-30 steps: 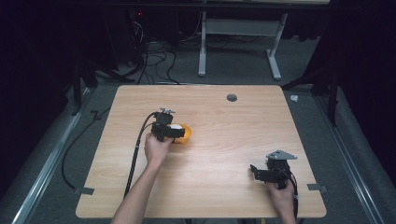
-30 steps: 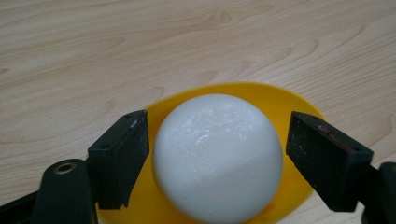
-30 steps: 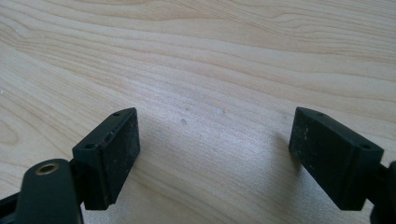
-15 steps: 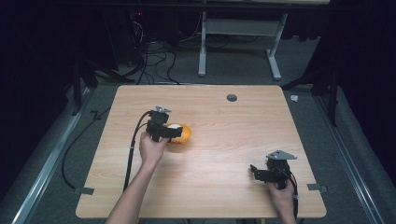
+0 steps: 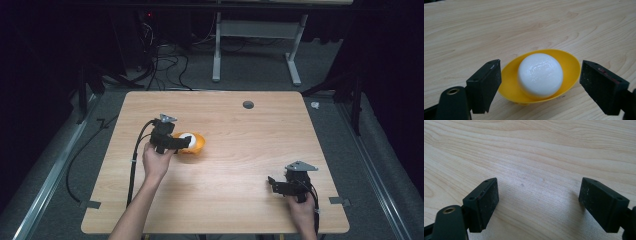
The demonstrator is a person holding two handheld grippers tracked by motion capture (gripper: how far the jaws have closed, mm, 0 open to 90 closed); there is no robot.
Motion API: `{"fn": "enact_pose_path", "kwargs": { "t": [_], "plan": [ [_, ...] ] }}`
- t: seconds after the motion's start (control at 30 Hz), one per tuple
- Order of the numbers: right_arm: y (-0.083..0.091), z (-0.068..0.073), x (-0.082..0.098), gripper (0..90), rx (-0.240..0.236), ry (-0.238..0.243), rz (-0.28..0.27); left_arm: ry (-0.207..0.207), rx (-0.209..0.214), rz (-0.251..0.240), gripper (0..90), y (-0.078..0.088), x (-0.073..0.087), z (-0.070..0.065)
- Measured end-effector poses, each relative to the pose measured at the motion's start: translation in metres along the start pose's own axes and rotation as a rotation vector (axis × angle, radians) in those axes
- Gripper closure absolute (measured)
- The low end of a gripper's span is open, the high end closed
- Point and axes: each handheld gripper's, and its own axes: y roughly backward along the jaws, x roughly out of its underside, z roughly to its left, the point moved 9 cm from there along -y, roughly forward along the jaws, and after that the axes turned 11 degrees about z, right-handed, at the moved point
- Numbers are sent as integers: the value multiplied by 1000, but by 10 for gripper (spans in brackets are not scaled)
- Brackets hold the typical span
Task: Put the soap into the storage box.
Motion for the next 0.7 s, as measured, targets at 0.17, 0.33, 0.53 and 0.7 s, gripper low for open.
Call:
{"fn": "enact_pose_path", "kwargs": {
  "t": [0.17,0.33,0.53,0.7],
  "plan": [
    [0,0,0,172,0,1,0,1,-3,-13,186,7,3,3],
    [0,0,0,172,0,-1,0,-5,-16,-15,186,13,6,6],
    [0,0,0,172,0,-1,1,-18,-34,-28,186,21,11,9],
    [0,0,0,172,0,-1,1,-7,-31,-30,187,27,14,14]
  ]
}}
